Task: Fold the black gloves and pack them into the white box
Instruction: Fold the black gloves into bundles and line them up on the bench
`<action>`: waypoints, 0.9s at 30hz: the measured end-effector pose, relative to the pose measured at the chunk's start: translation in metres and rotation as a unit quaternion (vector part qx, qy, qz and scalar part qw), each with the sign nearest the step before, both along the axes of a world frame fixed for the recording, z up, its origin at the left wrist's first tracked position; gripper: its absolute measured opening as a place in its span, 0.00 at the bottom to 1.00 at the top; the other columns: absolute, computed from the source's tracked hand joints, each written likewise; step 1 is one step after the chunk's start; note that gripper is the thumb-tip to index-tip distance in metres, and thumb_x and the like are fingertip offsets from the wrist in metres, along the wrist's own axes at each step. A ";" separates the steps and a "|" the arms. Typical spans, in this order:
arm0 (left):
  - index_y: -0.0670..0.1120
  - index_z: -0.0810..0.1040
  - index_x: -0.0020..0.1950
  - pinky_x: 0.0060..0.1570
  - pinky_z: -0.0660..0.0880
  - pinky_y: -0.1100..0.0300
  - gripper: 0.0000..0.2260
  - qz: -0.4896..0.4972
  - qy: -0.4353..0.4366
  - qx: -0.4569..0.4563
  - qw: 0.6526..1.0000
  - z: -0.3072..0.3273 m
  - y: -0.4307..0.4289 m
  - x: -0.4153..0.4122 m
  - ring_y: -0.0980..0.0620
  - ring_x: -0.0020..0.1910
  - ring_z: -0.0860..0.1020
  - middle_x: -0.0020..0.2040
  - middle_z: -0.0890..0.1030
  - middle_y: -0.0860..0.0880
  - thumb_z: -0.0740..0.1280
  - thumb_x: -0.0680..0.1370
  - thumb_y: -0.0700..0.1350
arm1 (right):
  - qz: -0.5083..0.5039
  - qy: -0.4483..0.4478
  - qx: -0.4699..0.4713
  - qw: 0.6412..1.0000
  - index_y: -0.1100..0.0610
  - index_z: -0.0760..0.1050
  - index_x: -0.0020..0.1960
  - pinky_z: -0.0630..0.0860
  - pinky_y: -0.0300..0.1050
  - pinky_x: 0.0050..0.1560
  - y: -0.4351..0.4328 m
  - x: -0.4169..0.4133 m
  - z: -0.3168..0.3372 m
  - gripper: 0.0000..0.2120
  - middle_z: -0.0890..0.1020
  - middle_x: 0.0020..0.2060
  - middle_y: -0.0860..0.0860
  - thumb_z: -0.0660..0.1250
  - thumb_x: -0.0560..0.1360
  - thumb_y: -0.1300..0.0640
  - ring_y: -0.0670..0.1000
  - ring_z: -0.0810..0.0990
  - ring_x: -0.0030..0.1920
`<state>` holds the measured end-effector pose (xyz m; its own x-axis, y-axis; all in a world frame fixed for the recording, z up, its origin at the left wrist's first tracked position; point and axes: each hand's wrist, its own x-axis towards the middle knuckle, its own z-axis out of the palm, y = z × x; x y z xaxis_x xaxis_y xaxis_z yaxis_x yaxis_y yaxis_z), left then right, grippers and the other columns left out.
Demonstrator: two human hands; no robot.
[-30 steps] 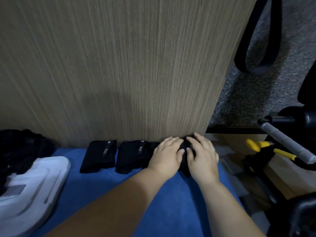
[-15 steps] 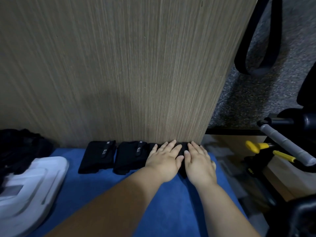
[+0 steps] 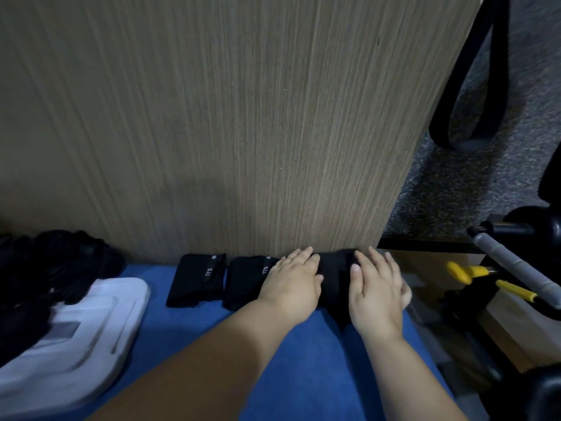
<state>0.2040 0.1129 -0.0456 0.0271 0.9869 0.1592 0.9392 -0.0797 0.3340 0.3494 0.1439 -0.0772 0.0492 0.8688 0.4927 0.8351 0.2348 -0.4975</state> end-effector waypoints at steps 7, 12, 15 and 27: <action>0.52 0.66 0.73 0.71 0.57 0.59 0.19 0.077 -0.009 0.054 0.996 0.002 -0.062 -0.060 0.55 0.72 0.61 0.73 0.67 0.55 0.55 0.82 0.51 | 0.064 0.031 0.083 0.994 0.49 0.80 0.50 0.69 0.54 0.55 -0.041 -0.036 0.019 0.17 0.80 0.50 0.46 0.54 0.76 0.47 0.52 0.72 0.56; 0.56 0.69 0.69 0.61 0.63 0.56 0.17 0.201 0.005 0.050 0.978 -0.004 -0.122 -0.116 0.52 0.66 0.65 0.66 0.72 0.58 0.56 0.81 0.53 | 0.245 0.036 -0.013 0.969 0.52 0.80 0.52 0.68 0.39 0.52 -0.081 -0.092 0.012 0.09 0.80 0.47 0.44 0.61 0.79 0.55 0.47 0.73 0.52; 0.56 0.70 0.68 0.62 0.61 0.58 0.17 0.274 -0.015 0.046 0.960 -0.013 -0.158 -0.154 0.51 0.66 0.66 0.65 0.73 0.57 0.56 0.80 0.54 | 0.316 0.016 -0.089 0.944 0.51 0.79 0.54 0.70 0.37 0.51 -0.104 -0.129 0.003 0.09 0.78 0.48 0.42 0.60 0.79 0.54 0.44 0.74 0.52; 0.49 0.74 0.59 0.55 0.66 0.52 0.11 0.429 -0.081 0.120 0.891 0.004 -0.234 -0.262 0.44 0.60 0.67 0.57 0.76 0.48 0.65 0.78 0.50 | 0.427 0.032 -0.206 0.880 0.49 0.78 0.56 0.76 0.40 0.53 -0.152 -0.261 0.012 0.09 0.80 0.50 0.45 0.65 0.77 0.52 0.44 0.79 0.49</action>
